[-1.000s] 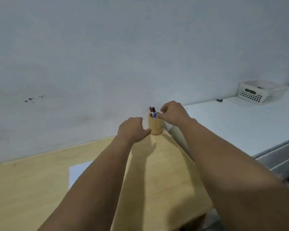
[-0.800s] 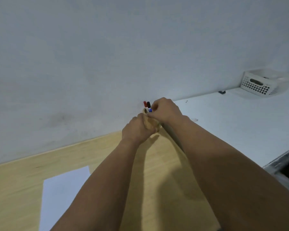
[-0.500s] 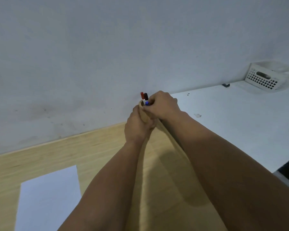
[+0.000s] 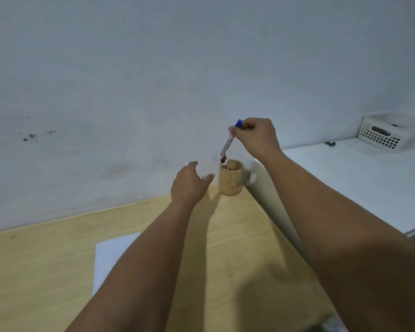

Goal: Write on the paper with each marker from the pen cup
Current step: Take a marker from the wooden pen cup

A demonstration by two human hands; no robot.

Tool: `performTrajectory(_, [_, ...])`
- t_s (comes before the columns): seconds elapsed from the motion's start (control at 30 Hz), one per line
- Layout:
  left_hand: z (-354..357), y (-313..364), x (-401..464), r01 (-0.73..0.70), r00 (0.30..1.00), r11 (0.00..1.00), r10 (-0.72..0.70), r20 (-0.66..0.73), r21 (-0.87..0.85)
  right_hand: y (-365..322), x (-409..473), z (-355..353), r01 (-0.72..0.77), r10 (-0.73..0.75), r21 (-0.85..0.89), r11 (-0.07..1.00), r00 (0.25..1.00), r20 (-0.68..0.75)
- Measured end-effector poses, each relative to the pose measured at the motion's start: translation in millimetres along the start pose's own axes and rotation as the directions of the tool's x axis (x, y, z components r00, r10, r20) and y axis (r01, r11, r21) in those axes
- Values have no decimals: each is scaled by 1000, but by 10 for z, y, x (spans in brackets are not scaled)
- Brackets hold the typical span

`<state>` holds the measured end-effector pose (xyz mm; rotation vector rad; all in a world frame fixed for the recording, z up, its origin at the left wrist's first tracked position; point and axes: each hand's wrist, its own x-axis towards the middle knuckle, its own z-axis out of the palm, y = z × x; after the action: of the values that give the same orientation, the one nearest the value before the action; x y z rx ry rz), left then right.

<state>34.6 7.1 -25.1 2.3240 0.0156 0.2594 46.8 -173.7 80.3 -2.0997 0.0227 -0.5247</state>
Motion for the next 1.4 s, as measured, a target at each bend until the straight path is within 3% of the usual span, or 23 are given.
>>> performTrajectory(0.1, [-569,-65,-198,21,996,999,-24,-81,-40,-263,-288,129,-39,24,259,965,998,62])
performTrajectory(0.17, [-919,-102,-362,1,990,999,-9,-142,-54,-395,-602,353,-203,110,402,893,964,243])
performTrajectory(0.27, [-1327,-272,-634,9,982,1000,-14,-190,-27,-499,-1145,783,-374,202,257,891,833,514])
performTrajectory(0.37, [-1654,-579,-937,30,983,999,-24,-184,33,-619,-1626,1142,-365,140,200,909,721,679])
performTrajectory(0.47, [-1940,-912,-1209,78,982,989,-55,-182,124,-776,-1956,1355,-268,25,224,937,691,722])
performTrajectory(0.6, [-2224,-1261,-1417,111,982,980,-82,-170,167,-966,-2128,1561,-311,-34,309,899,653,757])
performTrajectory(0.73, [-2355,-1413,-1463,88,996,996,-89,-16,-24,-1060,-2160,1715,-335,-41,314,888,623,781])
performTrajectory(0.87, [-2310,-1457,-1359,89,994,996,-89,-65,5,-1032,-2127,1863,-377,-26,318,870,608,793])
performTrajectory(0.97, [-2243,-1487,-1246,139,980,987,-125,-153,82,-984,-2078,1981,-340,-44,342,876,650,759])
performTrajectory(1.07, [-2102,-1589,-1132,202,962,978,-187,-199,58,-947,-2026,2136,-158,-91,292,943,722,686])
performTrajectory(1.23, [-2088,-1913,-959,254,904,963,-269,-331,-89,-696,-1871,2239,160,-170,74,984,743,647])
performTrajectory(1.3, [-2226,-2123,-902,296,903,954,-262,-341,52,-493,-1788,2200,153,-128,15,988,772,623])
performTrajectory(1.4, [-2202,-2296,-890,176,979,857,-99,-181,485,-369,-1723,2203,-147,17,187,971,827,562])
